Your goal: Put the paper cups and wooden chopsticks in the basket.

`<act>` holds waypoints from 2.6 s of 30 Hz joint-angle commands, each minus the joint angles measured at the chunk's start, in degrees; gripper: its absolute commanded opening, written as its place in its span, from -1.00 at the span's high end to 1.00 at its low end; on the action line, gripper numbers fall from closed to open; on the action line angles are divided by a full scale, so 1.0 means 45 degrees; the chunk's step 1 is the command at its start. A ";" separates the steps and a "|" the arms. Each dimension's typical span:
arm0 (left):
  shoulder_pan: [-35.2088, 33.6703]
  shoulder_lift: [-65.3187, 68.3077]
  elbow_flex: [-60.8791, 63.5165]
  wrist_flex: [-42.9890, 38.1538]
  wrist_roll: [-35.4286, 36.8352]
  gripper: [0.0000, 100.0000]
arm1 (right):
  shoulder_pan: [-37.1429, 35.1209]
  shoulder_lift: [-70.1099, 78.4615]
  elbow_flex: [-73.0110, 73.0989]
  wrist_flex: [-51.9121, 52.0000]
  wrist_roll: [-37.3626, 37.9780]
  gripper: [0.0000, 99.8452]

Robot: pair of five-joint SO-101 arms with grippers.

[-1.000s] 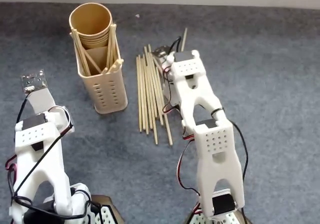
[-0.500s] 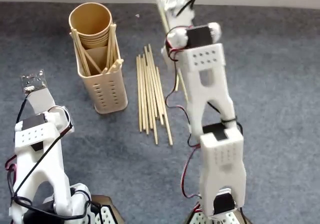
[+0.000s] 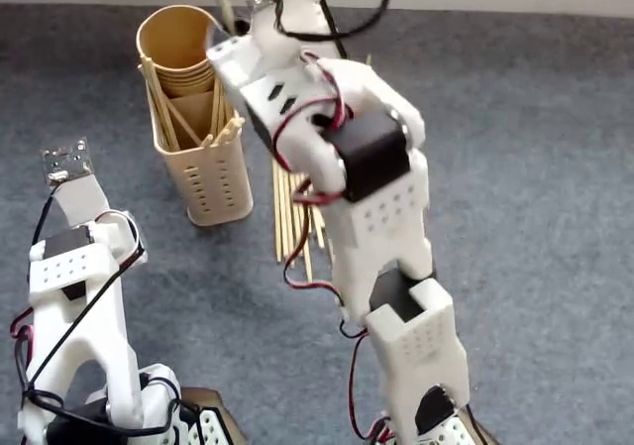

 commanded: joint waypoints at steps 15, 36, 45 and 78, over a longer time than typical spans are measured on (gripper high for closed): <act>0.0615 -0.0088 0.0166 -0.0508 -0.0137 0.67 | -0.0440 0.4777 -0.2315 -0.3429 -0.1641 0.99; 0.0615 -0.0088 0.0166 -0.0527 -0.0137 0.67 | -0.0596 0.3116 -0.2256 -0.0322 0.1875 0.54; 0.0635 -0.0088 0.0166 -0.0527 -0.0137 0.67 | 0.0147 -0.0811 0.3018 0.3624 0.0879 0.54; 0.0654 -0.0088 0.0147 -0.0527 -0.0137 0.67 | 0.2198 -0.1592 2.1421 -0.6144 0.2305 0.54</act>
